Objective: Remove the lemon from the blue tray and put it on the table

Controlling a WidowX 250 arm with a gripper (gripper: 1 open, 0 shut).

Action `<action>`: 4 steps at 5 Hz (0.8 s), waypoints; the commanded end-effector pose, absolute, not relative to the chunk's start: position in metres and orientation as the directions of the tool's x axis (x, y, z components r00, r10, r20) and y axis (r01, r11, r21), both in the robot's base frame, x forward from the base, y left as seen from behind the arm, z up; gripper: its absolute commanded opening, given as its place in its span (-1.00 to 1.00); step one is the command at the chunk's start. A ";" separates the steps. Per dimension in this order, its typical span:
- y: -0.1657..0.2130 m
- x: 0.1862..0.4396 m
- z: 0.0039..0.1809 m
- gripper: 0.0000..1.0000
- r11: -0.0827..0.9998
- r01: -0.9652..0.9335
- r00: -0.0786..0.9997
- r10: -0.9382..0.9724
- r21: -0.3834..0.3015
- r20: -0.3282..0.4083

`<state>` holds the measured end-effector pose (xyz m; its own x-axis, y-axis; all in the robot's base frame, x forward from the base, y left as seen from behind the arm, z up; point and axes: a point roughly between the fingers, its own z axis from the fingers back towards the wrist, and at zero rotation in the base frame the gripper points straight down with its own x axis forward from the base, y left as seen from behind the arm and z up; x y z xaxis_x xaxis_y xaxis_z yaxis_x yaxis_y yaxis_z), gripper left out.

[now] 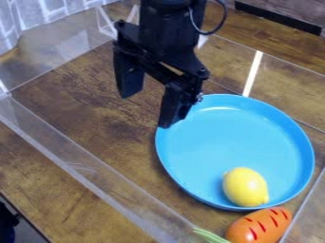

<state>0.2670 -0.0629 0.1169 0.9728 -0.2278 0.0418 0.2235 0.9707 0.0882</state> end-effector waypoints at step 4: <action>-0.084 0.272 0.098 1.00 0.957 0.281 0.957 -0.285 0.068 0.052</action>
<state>0.2705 -0.0808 0.0895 0.9615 -0.2742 0.0200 0.2724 0.9598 0.0671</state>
